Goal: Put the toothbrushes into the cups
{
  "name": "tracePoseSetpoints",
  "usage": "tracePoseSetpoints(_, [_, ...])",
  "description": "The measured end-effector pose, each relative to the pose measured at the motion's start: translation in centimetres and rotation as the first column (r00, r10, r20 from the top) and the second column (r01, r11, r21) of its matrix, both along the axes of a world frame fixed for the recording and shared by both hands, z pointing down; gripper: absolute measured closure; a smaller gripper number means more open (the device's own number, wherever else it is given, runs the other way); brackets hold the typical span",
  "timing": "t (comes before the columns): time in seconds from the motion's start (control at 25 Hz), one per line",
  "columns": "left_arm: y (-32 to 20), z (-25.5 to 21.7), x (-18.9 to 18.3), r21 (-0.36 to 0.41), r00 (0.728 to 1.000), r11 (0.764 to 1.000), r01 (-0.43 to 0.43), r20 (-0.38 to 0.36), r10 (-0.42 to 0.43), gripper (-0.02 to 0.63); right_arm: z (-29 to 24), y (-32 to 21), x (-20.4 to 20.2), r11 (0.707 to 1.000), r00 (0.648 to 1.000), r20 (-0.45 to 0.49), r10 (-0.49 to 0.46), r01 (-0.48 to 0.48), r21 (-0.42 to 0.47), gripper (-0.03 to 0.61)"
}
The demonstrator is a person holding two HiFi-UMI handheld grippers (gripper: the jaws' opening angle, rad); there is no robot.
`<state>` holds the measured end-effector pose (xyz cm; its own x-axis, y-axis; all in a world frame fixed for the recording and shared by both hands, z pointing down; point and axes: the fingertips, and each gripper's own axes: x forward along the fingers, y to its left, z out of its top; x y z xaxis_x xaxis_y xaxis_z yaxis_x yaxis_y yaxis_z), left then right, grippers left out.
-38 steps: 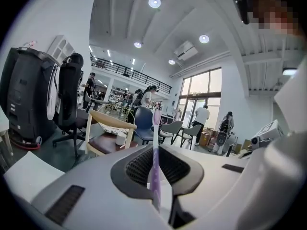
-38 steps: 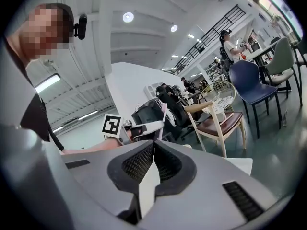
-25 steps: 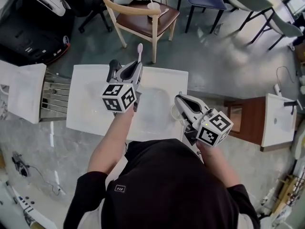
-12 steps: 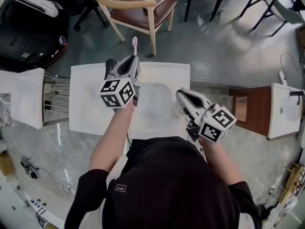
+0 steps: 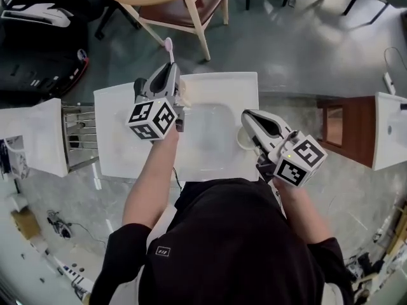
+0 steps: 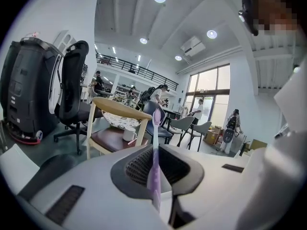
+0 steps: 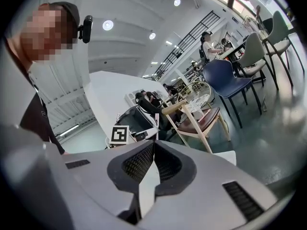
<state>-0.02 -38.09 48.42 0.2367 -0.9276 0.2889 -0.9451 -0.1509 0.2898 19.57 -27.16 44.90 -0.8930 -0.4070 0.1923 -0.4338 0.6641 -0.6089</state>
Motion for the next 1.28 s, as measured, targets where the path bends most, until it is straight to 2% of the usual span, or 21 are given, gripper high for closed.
tracePoseSetpoints(0.36, [-0.6,2.2,0.4,-0.024,0.998,0.999,-0.041,0.037,0.042,0.566,0.9,-0.7,0.8,1.000,1.000,-0.004,0.006,-0.006,-0.013,0.551])
tracePoseSetpoints(0.6, [-0.8,4.1,1.0,-0.074,0.996,0.995,-0.063,0.057,0.067,0.566,1.2,-1.0,1.3,1.000,1.000,-0.009,0.013,-0.014,-0.021,0.551])
tracePoseSetpoints(0.84, [-0.2,5.3,1.2,-0.127,0.997,0.990,-0.064,0.042,0.070,0.566,1.1,-0.7,1.5,1.000,1.000,-0.005,0.015,-0.015,-0.026,0.551])
tracePoseSetpoints(1.28, [1.3,2.5,1.0,-0.054,0.998,0.997,-0.049,0.031,0.051,0.531,0.2,1.1,1.1,1.000,1.000,-0.001,-0.009,0.009,-0.020,0.551])
